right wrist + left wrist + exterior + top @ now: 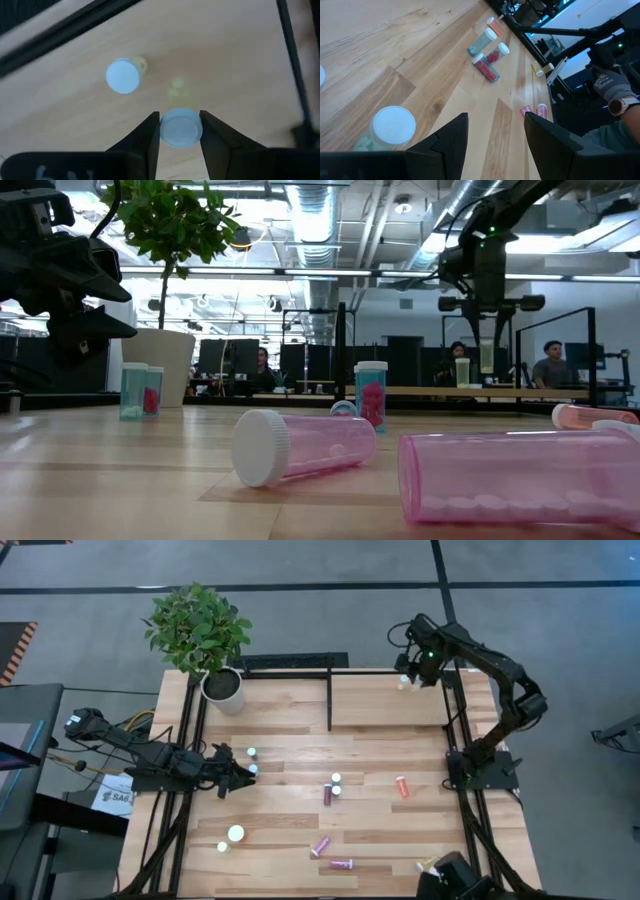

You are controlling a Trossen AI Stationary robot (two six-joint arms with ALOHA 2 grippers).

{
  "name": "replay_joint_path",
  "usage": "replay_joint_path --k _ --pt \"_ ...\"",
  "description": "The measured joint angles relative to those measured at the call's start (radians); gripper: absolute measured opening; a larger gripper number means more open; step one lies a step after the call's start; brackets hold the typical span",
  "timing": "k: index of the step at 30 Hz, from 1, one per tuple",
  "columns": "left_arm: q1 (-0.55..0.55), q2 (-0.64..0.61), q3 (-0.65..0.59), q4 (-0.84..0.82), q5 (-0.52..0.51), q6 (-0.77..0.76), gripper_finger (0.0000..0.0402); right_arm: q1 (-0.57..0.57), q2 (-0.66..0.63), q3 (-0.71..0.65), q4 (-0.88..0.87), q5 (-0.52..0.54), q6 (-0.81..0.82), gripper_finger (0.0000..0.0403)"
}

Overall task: Pick and place medicine bottles onto shelf by color
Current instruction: Put the yellow pill bottle on the shelf

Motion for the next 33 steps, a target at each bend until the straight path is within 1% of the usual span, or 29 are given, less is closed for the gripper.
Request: replay_joint_path --k 5,7,21,23,26,33 --pt "0.000 0.000 0.000 0.000 0.000 0.000 0.0180 -0.038 0.001 0.000 0.012 -0.002 -0.330 0.0134" --pt "0.000 0.000 0.000 0.000 0.000 0.000 0.0180 -0.047 0.001 0.000 0.011 -0.005 -0.432 0.0134" --pt "0.000 0.000 0.000 0.000 0.000 0.000 0.0180 -0.061 0.001 0.000 -0.004 -0.009 -0.907 0.0138" --pt "0.000 0.000 0.000 0.000 0.000 0.000 0.0180 -0.061 0.001 0.000 0.003 -0.004 -0.937 0.0138" --pt "0.000 0.000 0.000 0.000 0.000 0.000 0.0180 -0.061 0.001 0.000 0.003 0.015 -0.938 0.0138" --pt "0.000 0.000 0.000 0.000 0.000 0.000 0.0180 -0.061 0.001 0.000 0.004 0.022 -0.943 0.0138"
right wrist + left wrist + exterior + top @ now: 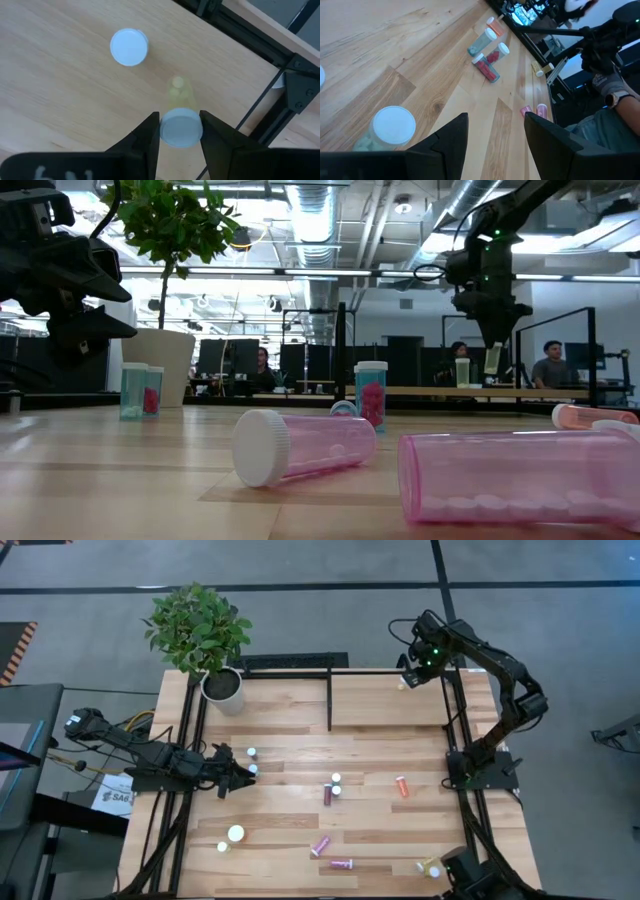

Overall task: Pick and place medicine bottles onto shelf by color
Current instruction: Put the yellow pill bottle on the shelf

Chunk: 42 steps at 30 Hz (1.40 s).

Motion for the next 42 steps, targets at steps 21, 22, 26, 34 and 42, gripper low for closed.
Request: replay_joint_path --k 21,22,26,34,42 --pt "0.000 0.000 0.000 0.000 0.000 0.000 0.0180 0.026 0.018 0.016 -0.016 0.052 -0.171 0.0144" --pt "0.000 0.000 0.000 0.000 0.000 0.000 0.0180 0.026 0.036 0.034 -0.028 0.052 -0.178 0.0144" --pt "0.000 0.000 0.000 0.000 0.000 0.000 0.0180 0.027 0.140 0.152 -0.123 0.082 -0.188 0.0143" --pt "0.000 0.000 0.000 0.000 0.000 0.000 0.0180 0.019 0.276 0.266 -0.173 0.082 -0.234 0.0146" --pt "0.000 0.000 0.000 0.000 0.000 0.000 0.0180 0.012 0.294 0.267 -0.150 0.079 -0.255 0.0148"
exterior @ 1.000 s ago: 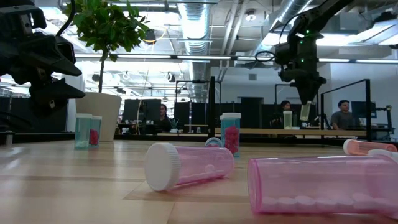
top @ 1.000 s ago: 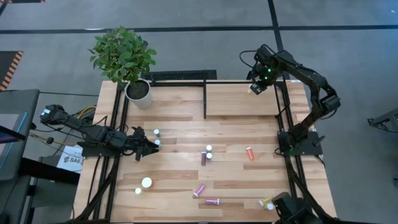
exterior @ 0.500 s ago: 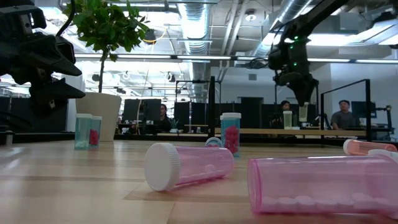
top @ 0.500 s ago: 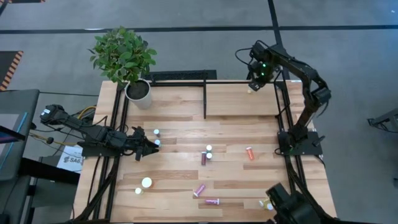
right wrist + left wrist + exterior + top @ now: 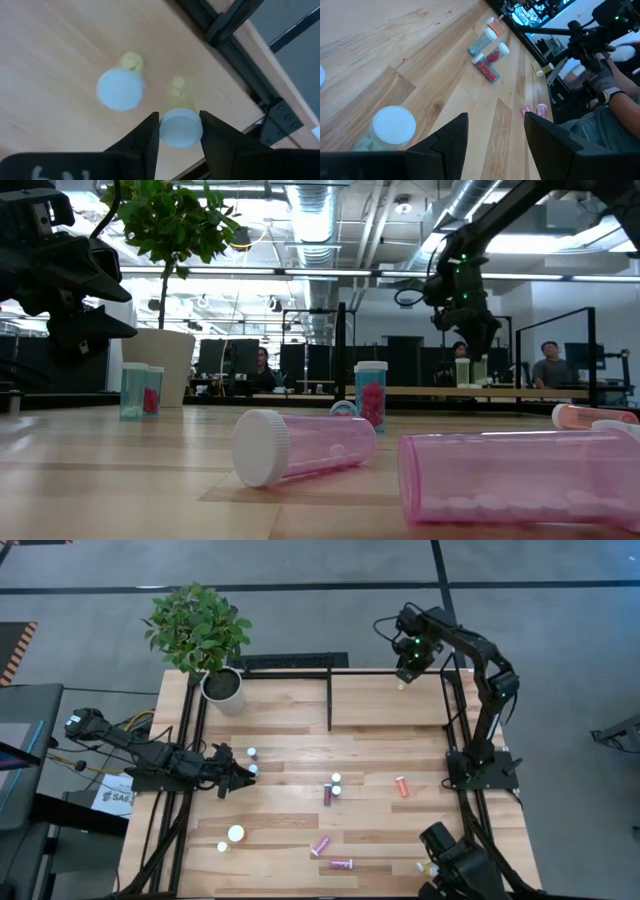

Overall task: Pick and place medicine bottles onto shelf by color
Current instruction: Put the yellow pill bottle on the shelf

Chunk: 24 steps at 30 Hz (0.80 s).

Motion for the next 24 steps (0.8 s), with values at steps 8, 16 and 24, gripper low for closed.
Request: replay_joint_path --k 8,16,24 --pt "0.000 0.000 0.000 0.000 0.000 0.000 0.0180 -0.009 0.000 0.000 0.022 -0.012 -0.011 0.0147" --pt "0.000 0.000 0.000 0.000 0.000 0.000 0.0180 -0.009 0.000 0.000 0.021 -0.027 0.049 0.0145" --pt "0.000 0.000 0.000 0.000 0.000 0.000 0.0180 -0.009 0.000 -0.017 0.034 -0.059 0.037 0.0146"
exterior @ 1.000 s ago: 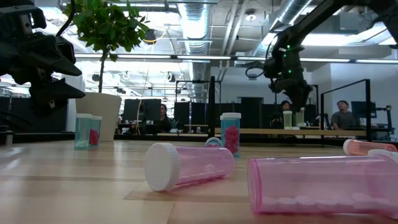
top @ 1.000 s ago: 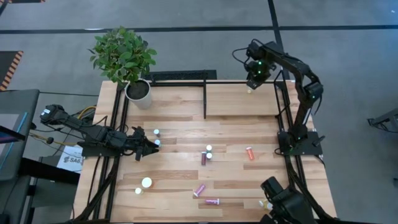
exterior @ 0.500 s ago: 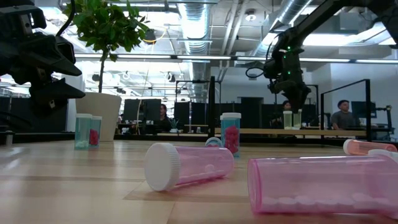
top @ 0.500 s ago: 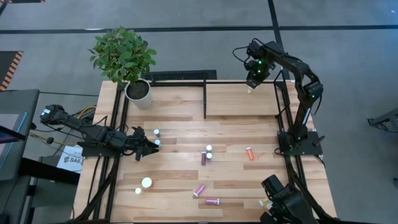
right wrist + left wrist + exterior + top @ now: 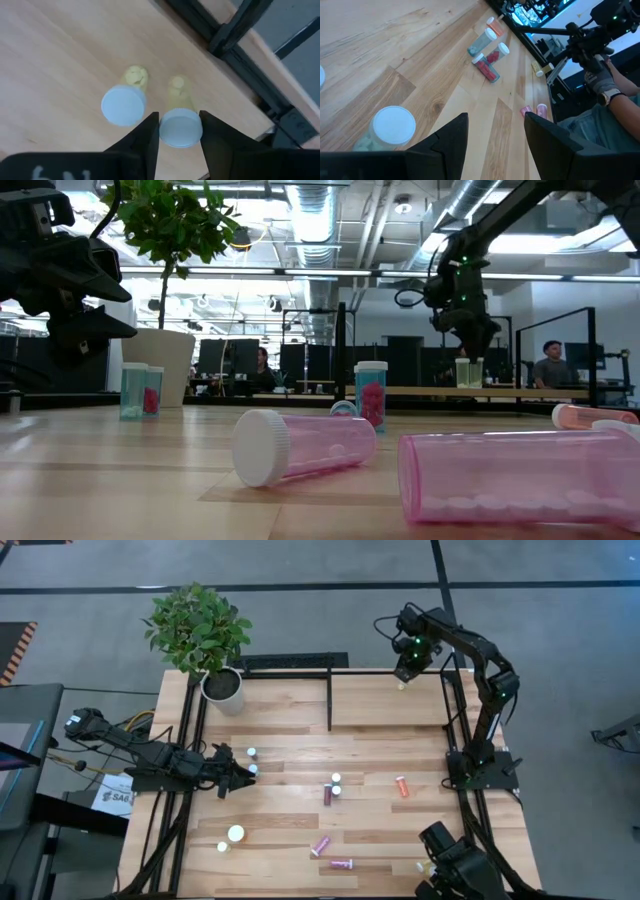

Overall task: Pick and place medicine bottles onto shelf by color
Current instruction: Put the yellow pill bottle on the shelf

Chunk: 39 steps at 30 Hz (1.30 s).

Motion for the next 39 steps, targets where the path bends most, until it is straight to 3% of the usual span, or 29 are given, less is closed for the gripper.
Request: replay_joint_path --k 25,39 --pt "0.000 0.000 0.000 0.000 0.000 0.000 0.0180 -0.011 0.001 -0.052 0.044 0.001 -0.040 0.0152" --pt "0.000 0.000 0.000 0.000 0.000 0.000 0.0180 -0.011 0.000 -0.048 -0.054 0.009 -0.013 0.0152"
